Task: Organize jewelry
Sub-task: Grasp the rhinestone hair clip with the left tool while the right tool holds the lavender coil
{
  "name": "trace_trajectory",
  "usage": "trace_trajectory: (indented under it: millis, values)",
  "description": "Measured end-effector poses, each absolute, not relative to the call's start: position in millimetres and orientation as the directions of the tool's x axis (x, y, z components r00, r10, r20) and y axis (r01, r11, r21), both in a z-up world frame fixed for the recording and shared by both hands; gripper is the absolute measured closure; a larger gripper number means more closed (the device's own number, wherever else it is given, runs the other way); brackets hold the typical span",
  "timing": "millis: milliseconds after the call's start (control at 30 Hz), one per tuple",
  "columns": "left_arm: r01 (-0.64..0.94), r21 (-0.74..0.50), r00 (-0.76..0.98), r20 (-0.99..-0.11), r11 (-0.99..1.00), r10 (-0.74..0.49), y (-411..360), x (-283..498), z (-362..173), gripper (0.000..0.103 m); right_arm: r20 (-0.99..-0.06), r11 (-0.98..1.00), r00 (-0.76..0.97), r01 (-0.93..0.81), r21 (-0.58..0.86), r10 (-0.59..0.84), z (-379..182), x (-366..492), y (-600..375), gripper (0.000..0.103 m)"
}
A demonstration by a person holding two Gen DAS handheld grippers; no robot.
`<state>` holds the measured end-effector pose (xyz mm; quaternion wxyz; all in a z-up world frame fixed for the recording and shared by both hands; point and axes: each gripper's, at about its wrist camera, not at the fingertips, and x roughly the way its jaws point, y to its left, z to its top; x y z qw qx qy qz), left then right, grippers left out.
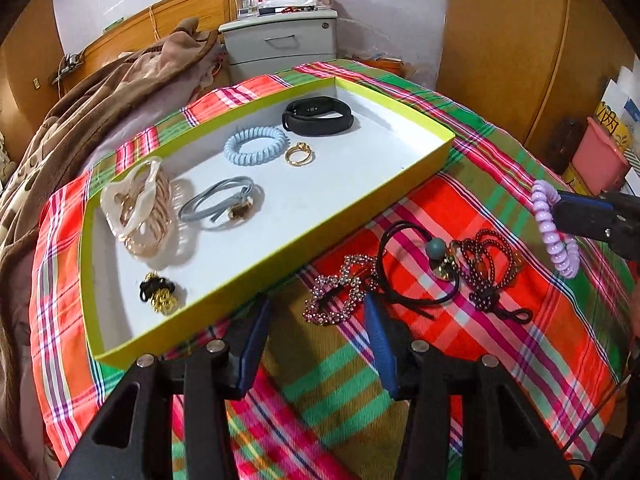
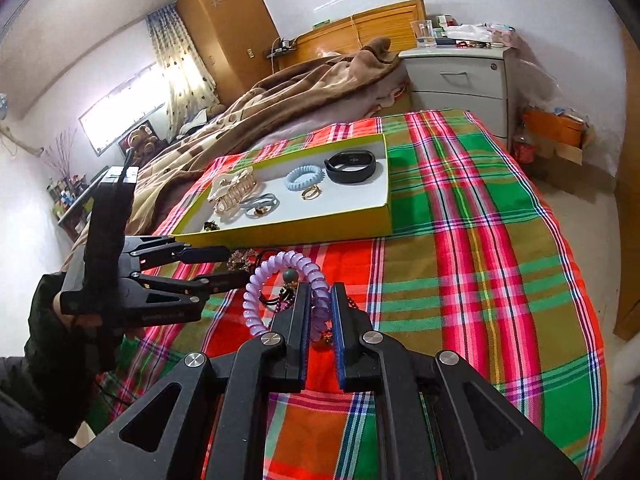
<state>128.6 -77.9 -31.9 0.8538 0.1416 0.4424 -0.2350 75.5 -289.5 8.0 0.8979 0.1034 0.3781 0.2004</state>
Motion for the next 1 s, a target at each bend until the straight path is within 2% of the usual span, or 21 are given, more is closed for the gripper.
trace_trajectory:
  millis: [233,600,767,933,1000]
  values:
    - [0.584,0.058,0.495,-0.816,0.810,-0.298,-90.7,129.8,-32.8,0.053,-0.637,0.898,0.634,-0.277,0.342,0.438,5.9,73.6,-291.5,0.093]
    - [0.577,0.061,0.499,-0.816,0.815,-0.292,-100.8,130.0,-31.7,0.054,-0.632,0.889,0.627,-0.281,0.361,0.455,3.0,74.6,-289.8,0.093]
    - [0.589,0.055,0.487,-0.821,0.806,-0.299,-104.5,126.2,-30.5,0.071,-0.627,0.888,0.631,-0.280,0.364,0.456,3.2,74.8,-290.1,0.093]
    - [0.584,0.052,0.486,-0.822,0.810,-0.297,-106.1,122.6,-29.8,0.073,-0.623,0.889,0.636,-0.279,0.364,0.455,4.6,72.9,-291.4,0.093]
    - [0.579,0.039,0.481,-0.823,0.814,-0.302,-104.4,122.9,-29.8,0.080,-0.621,0.889,0.638,-0.279,0.364,0.455,5.1,72.3,-291.6,0.093]
